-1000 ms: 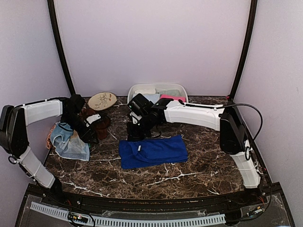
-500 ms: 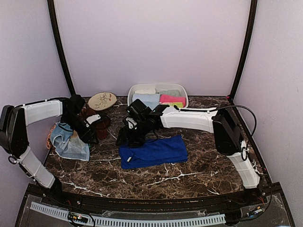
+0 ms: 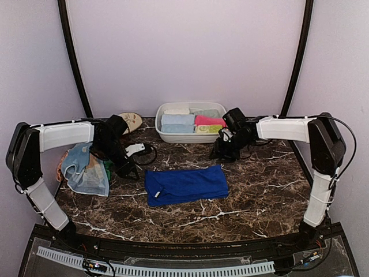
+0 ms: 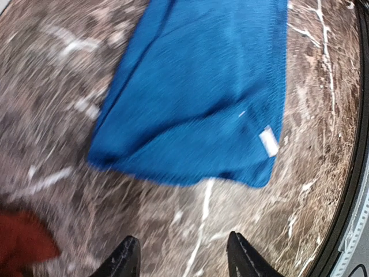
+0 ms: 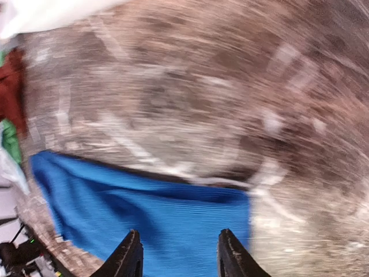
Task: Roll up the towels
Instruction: Fold the towel at the center of the board, then smooth out the towel at the center of the board, then rotate the towel at the center of the board.
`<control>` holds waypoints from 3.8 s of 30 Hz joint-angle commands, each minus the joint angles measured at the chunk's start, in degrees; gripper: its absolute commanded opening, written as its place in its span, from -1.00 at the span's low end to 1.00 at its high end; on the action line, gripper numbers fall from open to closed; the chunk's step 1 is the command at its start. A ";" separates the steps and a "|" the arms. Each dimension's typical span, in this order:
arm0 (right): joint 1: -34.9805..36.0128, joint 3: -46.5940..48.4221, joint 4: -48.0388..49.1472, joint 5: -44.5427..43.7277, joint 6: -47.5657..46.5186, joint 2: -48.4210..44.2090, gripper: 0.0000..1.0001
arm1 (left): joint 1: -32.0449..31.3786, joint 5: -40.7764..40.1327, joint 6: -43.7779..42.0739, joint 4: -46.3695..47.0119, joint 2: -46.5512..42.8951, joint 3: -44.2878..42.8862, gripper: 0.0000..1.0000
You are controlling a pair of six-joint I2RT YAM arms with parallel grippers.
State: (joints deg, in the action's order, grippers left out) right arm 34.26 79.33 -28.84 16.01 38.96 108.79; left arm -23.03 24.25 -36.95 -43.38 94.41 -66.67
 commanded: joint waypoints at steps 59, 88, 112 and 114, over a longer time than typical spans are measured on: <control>2.42 -9.69 1.56 -3.07 -4.27 3.60 -0.67 | -19.16 -19.38 -2.53 11.84 5.82 7.24 -0.11; 16.52 -15.88 -2.61 -5.98 6.29 -9.64 -0.66 | -12.57 -37.95 -6.23 25.20 10.38 -0.73 0.22; 13.00 -22.99 0.98 -2.56 1.63 -9.82 -0.75 | -10.11 -32.02 -0.54 18.02 5.77 0.86 0.22; 13.29 -24.26 1.22 -2.62 2.02 -10.26 -0.76 | -10.10 -33.60 0.15 19.24 5.53 0.41 0.22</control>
State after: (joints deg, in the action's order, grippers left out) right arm 46.65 58.17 -29.21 13.65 39.27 100.14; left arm -33.01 -5.26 -38.72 -26.37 100.09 -66.28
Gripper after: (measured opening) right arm 0.124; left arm 0.608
